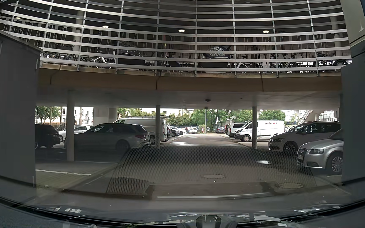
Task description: Follow the waypoints while adhering to traffic rules and regulations
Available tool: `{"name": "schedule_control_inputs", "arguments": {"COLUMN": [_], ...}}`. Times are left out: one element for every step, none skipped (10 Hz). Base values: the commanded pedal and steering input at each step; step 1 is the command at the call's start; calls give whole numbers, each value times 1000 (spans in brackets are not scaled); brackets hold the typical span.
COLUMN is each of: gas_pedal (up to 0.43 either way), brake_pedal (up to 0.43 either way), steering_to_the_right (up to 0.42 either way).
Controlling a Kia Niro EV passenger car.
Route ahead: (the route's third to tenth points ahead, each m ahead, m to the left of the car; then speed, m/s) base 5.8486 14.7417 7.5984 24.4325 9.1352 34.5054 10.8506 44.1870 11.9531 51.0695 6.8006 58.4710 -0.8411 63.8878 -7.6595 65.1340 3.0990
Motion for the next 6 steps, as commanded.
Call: {"name": "schedule_control_inputs", "arguments": {"gas_pedal": [28, 28, 28, 28, 28, 28], "brake_pedal": [0, 0, 0, 0, 0, 0], "steering_to_the_right": [20, 28, 35, 38, 39, 39]}}
